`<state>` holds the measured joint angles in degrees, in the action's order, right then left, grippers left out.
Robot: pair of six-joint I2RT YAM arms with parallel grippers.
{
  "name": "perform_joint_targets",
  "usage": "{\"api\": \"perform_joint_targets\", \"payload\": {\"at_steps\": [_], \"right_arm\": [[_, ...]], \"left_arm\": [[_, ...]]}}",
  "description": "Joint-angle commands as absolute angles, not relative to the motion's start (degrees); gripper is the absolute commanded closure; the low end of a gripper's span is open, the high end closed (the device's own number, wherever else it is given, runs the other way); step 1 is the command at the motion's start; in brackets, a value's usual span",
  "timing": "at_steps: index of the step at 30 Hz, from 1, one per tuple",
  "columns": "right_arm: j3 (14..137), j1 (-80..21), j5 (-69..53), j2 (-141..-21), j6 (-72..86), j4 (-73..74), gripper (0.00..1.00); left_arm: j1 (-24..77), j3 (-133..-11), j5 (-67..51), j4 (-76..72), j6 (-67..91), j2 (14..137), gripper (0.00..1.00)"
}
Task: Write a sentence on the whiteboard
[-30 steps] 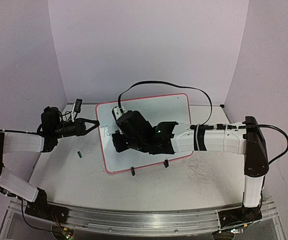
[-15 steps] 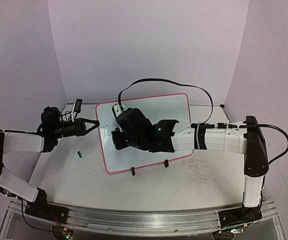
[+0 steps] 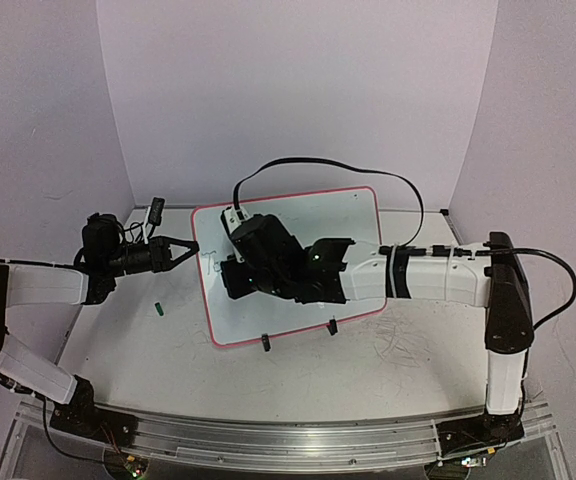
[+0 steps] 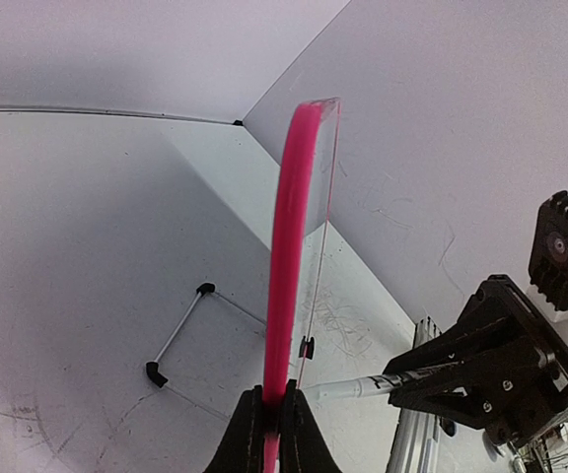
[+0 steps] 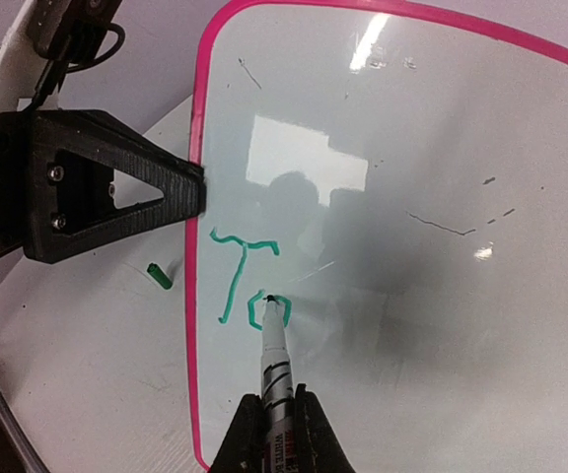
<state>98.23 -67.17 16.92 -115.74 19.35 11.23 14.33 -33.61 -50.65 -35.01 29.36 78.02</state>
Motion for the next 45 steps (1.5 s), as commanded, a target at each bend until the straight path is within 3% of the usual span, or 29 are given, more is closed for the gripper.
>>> {"api": "perform_joint_targets", "payload": {"at_steps": [1,8,15,45], "right_arm": [[100.8,-66.7,16.6,-117.6,18.9,11.0,1.00],[100.3,-66.7,16.9,-116.1,18.6,10.8,1.00],[86.6,-66.2,16.8,-106.0,19.3,1.3,1.00],[91.4,-65.8,17.2,-110.9,20.6,5.1,1.00]], "left_arm": [[15.0,-33.9,-53.0,-37.4,29.7,76.2,1.00],[15.1,-33.8,-52.9,-37.4,29.7,76.1,1.00],[15.0,-33.7,-52.8,-37.4,29.5,76.3,1.00],[15.0,-33.9,-53.0,-37.4,29.6,76.4,1.00]]}}
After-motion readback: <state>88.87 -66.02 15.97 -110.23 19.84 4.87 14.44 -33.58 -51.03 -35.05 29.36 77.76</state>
